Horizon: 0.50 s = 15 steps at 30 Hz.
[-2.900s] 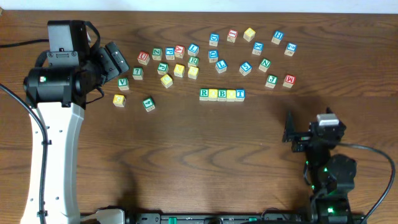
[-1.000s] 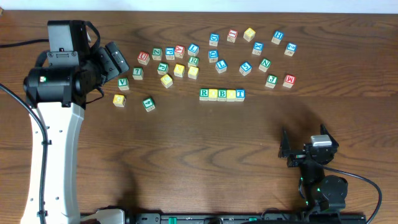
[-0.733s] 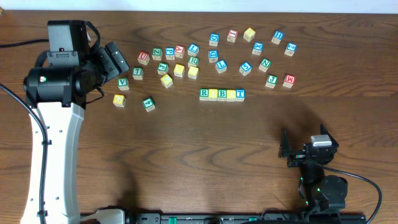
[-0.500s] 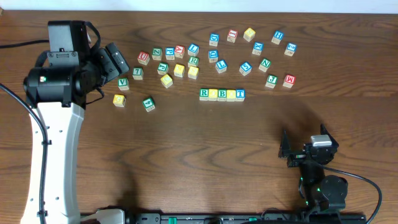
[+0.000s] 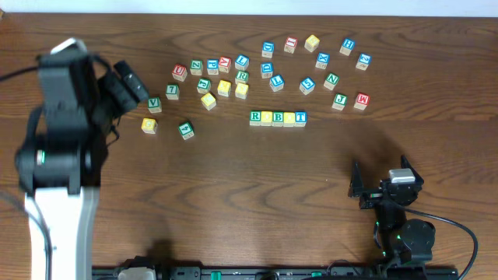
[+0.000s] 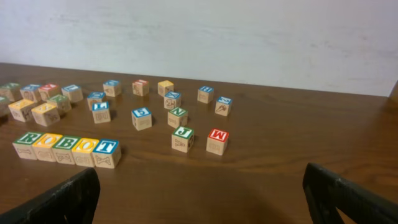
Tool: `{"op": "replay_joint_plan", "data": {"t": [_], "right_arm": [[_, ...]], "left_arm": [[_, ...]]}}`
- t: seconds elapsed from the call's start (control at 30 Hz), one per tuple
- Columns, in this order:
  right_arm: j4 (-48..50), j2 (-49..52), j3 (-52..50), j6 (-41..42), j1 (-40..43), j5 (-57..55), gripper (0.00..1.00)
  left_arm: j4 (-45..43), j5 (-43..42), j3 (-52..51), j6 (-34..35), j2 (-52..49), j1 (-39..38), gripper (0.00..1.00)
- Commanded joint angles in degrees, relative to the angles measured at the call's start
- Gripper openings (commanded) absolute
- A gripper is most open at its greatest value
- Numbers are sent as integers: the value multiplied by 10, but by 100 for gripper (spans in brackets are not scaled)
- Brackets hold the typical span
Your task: Spell out ROBOT
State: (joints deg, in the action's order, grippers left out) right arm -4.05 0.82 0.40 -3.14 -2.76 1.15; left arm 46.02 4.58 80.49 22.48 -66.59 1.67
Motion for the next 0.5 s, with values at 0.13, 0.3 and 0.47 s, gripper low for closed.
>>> {"op": "replay_joint_plan", "data": {"t": [0.13, 0.3, 0.47], "right_arm": [[-2, -5, -1, 9, -3, 5, 99], [-2, -5, -1, 9, -3, 5, 99], [-2, -5, -1, 9, -3, 5, 99]], "left_arm": [[-142, 21, -199, -88, 156, 2, 97], [-211, -4, -316, -146, 251, 6, 97], [-276, -59, -410, -223, 325, 21, 97]]}}
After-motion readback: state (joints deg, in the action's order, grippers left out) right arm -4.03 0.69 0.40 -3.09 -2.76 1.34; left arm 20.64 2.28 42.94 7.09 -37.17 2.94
